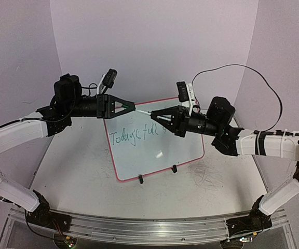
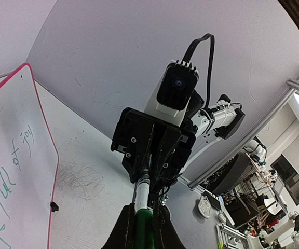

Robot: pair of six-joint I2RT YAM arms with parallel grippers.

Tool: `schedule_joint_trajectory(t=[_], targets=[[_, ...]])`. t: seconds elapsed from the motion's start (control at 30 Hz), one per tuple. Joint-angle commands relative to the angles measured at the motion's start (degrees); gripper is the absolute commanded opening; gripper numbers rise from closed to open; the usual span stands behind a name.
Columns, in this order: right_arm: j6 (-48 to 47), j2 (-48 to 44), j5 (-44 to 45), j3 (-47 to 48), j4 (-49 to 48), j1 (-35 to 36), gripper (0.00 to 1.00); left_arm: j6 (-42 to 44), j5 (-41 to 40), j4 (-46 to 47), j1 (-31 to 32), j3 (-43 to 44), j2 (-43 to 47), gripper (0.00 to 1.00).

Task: Write a sentence on the whiteboard
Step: Insert the whiteboard marker without the cap into the whiteboard marker, then put down the whiteboard marker at the center of the board.

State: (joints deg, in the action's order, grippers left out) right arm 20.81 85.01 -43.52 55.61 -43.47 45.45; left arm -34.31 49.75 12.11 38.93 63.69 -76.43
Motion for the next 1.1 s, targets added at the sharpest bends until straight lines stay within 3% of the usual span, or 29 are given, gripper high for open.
schedule_joint_trajectory(t=[0.0,0.53,0.87,1.07], targets=[[3.6,1.6,1.4,2.3,-10.5,3.6,0.0,1.9,-0.6,2.2,1.4,-0.4,1.0,0.0],[2.0,1.2,-1.5,3.2,-6.5,4.6,0.0,3.6,-3.1,2.1,1.4,-2.5,2.0,0.0],[8.7,12.5,-3.1,12.7,-14.8,6.3,0.0,3.7,-0.6,2.2,4.2,-0.9,0.0,0.0],[-0.6,14.7,-2.9,21.1,0.0,9.3,0.0,3.8,-0.7,2.2,4.4,-2.8,-1.1,0.0]])
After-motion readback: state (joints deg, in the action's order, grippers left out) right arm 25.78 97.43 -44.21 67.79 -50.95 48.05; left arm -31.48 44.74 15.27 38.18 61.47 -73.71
